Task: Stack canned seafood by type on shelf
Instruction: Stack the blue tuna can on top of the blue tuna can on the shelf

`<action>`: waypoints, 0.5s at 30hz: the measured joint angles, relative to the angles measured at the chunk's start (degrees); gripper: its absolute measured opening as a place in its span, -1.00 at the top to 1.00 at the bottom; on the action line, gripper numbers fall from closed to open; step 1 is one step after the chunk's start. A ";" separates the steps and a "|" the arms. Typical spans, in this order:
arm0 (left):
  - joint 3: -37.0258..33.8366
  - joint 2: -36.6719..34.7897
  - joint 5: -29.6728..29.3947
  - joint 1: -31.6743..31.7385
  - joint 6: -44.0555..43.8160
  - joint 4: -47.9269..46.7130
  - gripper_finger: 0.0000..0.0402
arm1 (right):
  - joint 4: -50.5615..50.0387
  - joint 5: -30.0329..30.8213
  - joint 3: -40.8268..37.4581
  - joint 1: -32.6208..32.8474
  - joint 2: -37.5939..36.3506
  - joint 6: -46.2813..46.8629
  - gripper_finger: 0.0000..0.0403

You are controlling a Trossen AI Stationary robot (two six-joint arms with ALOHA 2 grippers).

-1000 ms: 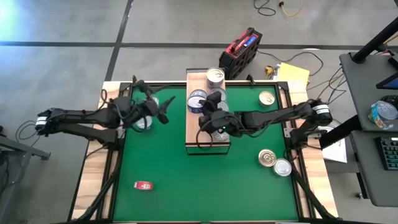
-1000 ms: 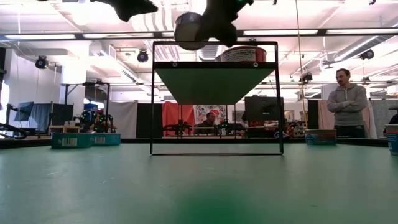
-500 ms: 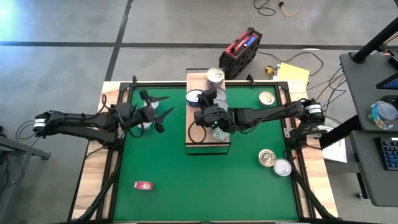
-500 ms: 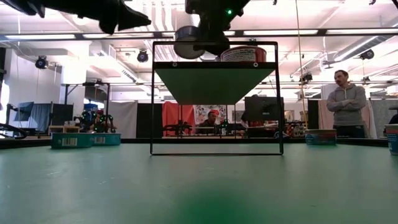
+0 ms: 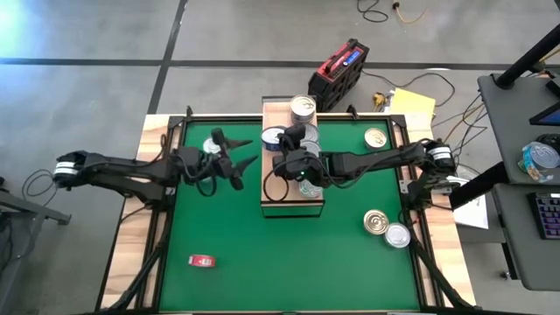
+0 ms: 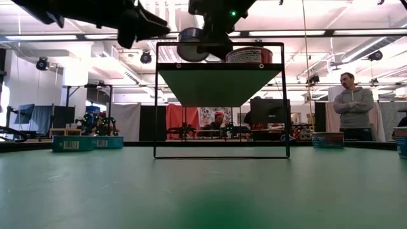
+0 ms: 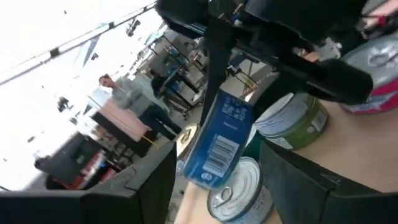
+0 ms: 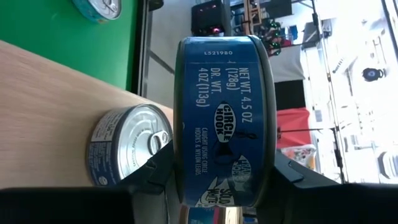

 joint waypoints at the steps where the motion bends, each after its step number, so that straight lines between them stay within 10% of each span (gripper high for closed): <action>1: 0.00 0.80 0.02 0.13 1.25 1.05 -0.07 | 0.02 -0.02 0.00 0.03 -0.09 -0.29 0.35; 15: -0.04 3.50 4.75 2.61 12.92 6.36 -0.22 | -1.62 -1.20 0.00 1.83 -2.03 -0.78 0.35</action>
